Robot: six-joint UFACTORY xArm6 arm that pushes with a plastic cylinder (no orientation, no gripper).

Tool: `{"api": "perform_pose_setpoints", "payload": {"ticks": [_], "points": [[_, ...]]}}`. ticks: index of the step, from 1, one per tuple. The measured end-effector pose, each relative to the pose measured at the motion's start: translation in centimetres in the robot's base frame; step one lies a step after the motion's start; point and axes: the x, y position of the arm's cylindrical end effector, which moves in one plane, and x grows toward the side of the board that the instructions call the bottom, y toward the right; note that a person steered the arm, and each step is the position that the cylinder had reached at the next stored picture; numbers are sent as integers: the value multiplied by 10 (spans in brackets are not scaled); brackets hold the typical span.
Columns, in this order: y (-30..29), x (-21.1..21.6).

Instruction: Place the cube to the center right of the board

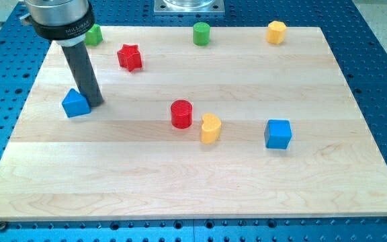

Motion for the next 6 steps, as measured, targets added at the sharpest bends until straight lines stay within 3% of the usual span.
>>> {"api": "perform_pose_setpoints", "payload": {"ticks": [3, 4, 5, 6], "points": [[-35, 22], [16, 36], [106, 121], [223, 165]]}}
